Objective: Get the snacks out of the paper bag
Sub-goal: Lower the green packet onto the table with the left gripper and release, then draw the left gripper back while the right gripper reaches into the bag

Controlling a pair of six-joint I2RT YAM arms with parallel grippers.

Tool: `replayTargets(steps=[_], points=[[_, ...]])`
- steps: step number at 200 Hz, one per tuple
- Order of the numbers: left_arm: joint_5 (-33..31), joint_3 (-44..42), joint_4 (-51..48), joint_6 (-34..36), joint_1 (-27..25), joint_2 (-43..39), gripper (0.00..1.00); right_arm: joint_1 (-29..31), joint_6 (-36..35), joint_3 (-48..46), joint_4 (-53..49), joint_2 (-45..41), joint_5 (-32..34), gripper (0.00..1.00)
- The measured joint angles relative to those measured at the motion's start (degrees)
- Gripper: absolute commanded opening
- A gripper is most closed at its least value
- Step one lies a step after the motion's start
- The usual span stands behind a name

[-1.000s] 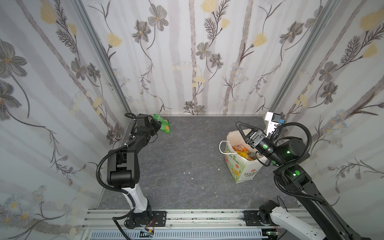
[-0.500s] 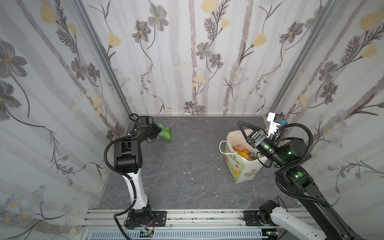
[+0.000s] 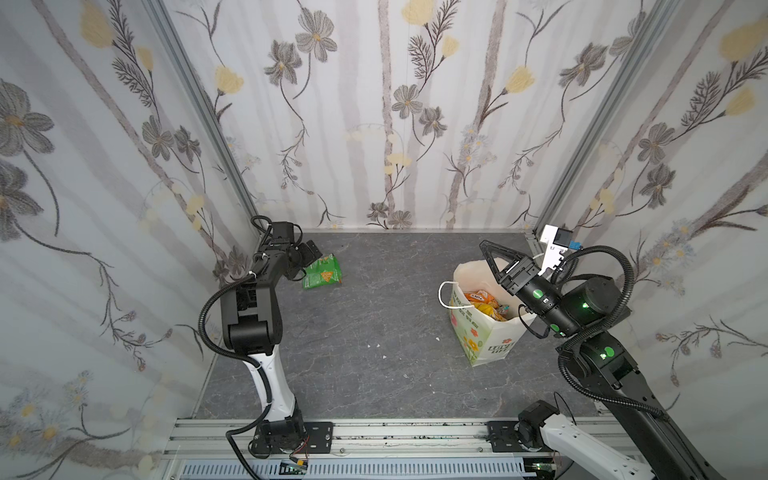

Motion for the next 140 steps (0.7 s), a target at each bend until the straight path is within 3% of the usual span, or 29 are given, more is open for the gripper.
replayTargets(steps=[38,86,113,140], points=[[2.71,-3.48,-1.73,1.11,-0.92,-11.19,1.00,-2.08,-7.28,8.11,-9.27,3.50,2.25,0.99],[12.83,-10.88,-1.16,1.16,-6.21,-28.83,1.00,-6.19,-18.03,20.31,-27.17,10.34,5.25,0.99],[17.20,-12.87,-1.20,2.78,-11.32,-37.99,1.00,-7.69,-23.08,25.79,-37.31,14.23,6.21,0.99],[20.79,-13.14,-2.16,7.34,-19.69,-46.18,1.00,-8.28,-26.82,29.24,-46.73,18.88,8.02,0.95]])
